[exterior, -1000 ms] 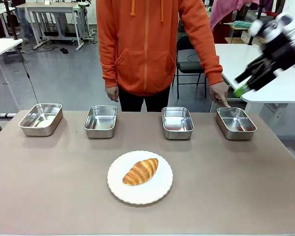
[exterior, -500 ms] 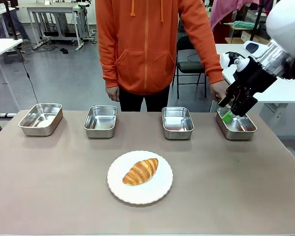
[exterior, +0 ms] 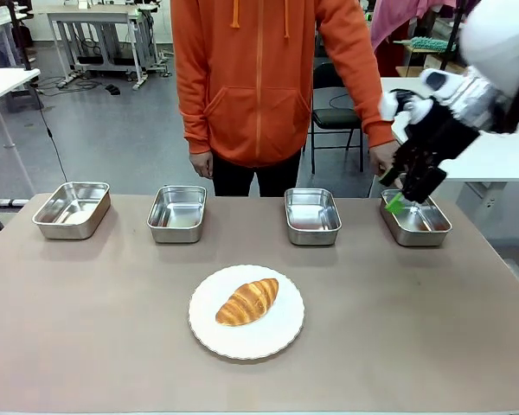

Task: Place the bread in the container.
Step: Place the Butter Roll into the Airtight Container indicated by the human.

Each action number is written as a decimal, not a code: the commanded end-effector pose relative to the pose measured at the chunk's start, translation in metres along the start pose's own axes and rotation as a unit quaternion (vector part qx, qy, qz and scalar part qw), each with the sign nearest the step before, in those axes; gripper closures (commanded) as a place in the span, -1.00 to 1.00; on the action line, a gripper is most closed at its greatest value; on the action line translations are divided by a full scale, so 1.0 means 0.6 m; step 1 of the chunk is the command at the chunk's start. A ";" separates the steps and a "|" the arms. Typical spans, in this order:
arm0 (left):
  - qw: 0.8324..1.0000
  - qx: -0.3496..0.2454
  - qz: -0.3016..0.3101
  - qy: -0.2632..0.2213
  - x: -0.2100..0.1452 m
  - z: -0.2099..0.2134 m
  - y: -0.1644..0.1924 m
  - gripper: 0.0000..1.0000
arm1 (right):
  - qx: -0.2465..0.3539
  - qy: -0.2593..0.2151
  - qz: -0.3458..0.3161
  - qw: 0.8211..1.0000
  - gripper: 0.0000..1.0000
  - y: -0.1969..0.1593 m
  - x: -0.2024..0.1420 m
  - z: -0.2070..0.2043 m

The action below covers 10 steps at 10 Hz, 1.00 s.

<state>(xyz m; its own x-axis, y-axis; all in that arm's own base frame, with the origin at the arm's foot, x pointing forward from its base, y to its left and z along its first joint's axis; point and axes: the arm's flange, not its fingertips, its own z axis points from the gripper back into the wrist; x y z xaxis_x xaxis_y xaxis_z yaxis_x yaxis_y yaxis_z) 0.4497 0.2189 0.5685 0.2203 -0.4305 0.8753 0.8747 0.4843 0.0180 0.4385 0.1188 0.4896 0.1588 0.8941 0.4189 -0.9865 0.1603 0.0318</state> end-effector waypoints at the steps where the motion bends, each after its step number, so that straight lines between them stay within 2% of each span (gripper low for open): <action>1: 1.000 -0.003 -0.006 -0.004 0.003 0.003 -0.003 -1.00 | 0.005 0.065 0.050 0.997 -1.00 -0.022 0.111 -0.058; 4: 1.000 -0.003 -0.006 -0.004 0.003 0.003 -0.003 -1.00 | 0.019 0.129 0.115 0.985 -1.00 0.021 0.237 -0.182; 6: 1.000 -0.003 -0.006 -0.004 0.003 0.003 -0.003 -1.00 | 0.041 0.163 0.164 0.972 -1.00 0.055 0.289 -0.264; 7: 1.000 -0.003 -0.006 -0.004 0.003 0.003 -0.003 -1.00 | 0.046 0.173 0.178 0.968 -1.00 0.072 0.300 -0.297; 9: 1.000 -0.003 -0.006 -0.004 0.003 0.003 -0.003 -1.00 | 0.054 0.175 0.207 0.961 -1.00 0.093 0.307 -0.309; 10: 1.000 -0.003 -0.006 -0.004 0.003 0.003 -0.003 -1.00 | 0.116 0.171 0.204 0.957 -1.00 0.085 0.299 -0.288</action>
<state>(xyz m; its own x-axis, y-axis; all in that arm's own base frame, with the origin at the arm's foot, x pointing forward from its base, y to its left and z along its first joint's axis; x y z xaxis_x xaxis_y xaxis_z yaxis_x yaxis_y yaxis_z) 0.4499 0.2193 0.5686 0.2206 -0.4311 0.8749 0.8747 0.4843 0.0180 0.4151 0.3701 0.3916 -0.2695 0.9581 0.0973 -0.9571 -0.2776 0.0828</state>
